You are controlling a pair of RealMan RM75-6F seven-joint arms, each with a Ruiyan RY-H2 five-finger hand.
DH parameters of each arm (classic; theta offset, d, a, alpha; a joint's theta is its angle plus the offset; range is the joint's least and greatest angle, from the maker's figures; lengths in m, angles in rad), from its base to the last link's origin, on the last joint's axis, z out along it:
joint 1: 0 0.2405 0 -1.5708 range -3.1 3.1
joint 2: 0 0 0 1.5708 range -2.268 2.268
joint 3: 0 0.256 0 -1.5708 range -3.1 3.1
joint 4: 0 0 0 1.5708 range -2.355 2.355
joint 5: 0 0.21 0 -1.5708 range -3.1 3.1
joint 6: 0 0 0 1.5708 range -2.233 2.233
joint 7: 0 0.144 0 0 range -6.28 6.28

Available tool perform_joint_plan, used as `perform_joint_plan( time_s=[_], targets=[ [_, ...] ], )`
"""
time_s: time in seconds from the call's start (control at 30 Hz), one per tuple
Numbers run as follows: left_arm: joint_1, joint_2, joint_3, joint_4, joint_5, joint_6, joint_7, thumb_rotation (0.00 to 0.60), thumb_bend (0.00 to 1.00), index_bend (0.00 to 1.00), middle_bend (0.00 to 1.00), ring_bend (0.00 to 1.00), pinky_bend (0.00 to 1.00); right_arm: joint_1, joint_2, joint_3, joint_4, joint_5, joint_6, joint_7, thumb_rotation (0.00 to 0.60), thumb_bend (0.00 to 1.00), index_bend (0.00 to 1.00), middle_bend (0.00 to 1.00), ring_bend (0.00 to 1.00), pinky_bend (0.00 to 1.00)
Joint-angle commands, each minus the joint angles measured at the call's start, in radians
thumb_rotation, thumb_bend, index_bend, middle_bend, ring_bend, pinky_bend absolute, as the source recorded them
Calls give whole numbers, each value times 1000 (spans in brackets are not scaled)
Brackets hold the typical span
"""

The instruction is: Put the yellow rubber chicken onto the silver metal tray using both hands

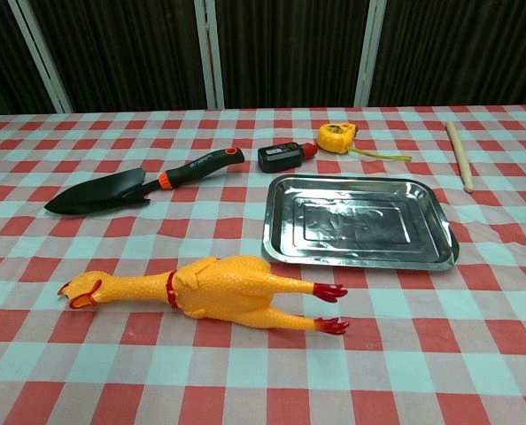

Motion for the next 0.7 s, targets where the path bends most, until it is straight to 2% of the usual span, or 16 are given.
perform_joint_plan(
  time_s=[0.03,0.47,0.7],
  targets=[
    [0,0,-1,1,2,0,0,600,118,119,115,30,56,0,2,0,-1,-2,1,-1,600,151,0,84,11,149],
    [-19,1,-3,11,41,-8,-23,600,118,139,129,31,56,-4,2,-1,8,-8,10,11,600,151,0,84,11,149],
    [-106,-23,-12,20,108,-93,-5,600,118,165,164,58,56,2,1,-4,7,-22,8,8,600,152,0,84,11,149]
  ],
)
